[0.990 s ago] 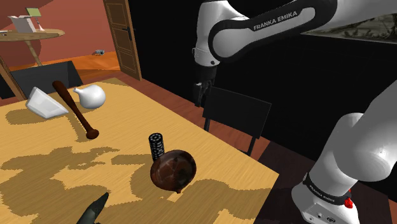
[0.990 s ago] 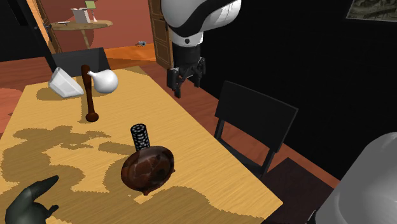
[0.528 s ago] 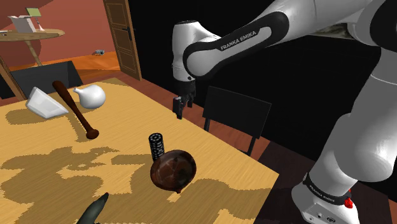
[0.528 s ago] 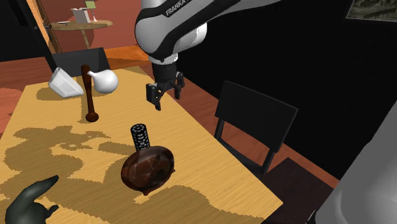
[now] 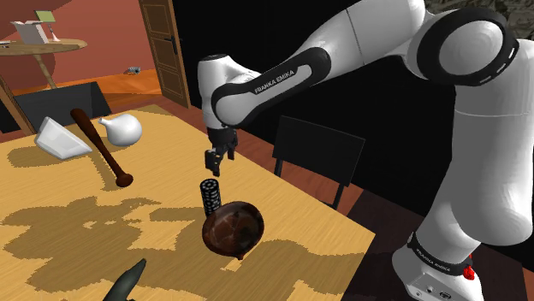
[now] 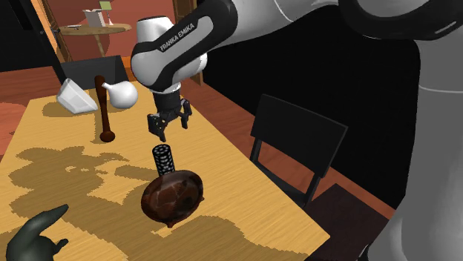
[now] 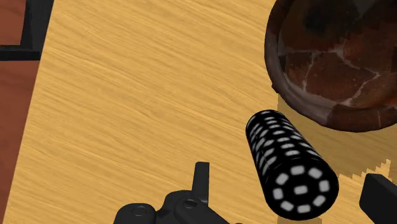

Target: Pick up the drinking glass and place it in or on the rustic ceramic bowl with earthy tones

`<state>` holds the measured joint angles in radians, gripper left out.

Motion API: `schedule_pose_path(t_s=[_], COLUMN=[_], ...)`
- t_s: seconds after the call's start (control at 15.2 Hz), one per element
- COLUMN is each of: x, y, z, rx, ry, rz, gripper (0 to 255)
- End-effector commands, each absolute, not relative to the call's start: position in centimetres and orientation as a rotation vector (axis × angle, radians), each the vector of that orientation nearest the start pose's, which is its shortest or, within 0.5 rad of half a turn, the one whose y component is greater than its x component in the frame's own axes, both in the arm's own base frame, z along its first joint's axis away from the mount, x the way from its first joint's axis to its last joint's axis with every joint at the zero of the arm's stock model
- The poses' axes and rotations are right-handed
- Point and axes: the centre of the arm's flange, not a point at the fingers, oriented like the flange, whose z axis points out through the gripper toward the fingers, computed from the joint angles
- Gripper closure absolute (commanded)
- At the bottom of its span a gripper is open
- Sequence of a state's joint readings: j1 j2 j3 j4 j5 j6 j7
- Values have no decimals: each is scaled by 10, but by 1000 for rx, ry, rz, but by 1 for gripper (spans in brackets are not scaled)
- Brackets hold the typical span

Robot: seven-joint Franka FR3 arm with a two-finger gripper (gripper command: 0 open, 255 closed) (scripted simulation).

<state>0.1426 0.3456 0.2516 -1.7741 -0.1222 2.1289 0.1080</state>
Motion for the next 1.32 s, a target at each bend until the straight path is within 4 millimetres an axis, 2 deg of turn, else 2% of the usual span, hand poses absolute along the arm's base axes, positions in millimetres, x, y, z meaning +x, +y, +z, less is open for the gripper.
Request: schedule_pose_path(t_s=[0.0, 0.26, 0.73, 1.25], x=[616, 642, 642, 642], y=[250, 281, 281, 281], z=[356, 326, 289, 286], rx=[-3105, -3093, -3093, -3093], ry=[-543, -576, -576, -576], rz=[-27, -1, -1, -1], gripper=[0, 0, 0, 0])
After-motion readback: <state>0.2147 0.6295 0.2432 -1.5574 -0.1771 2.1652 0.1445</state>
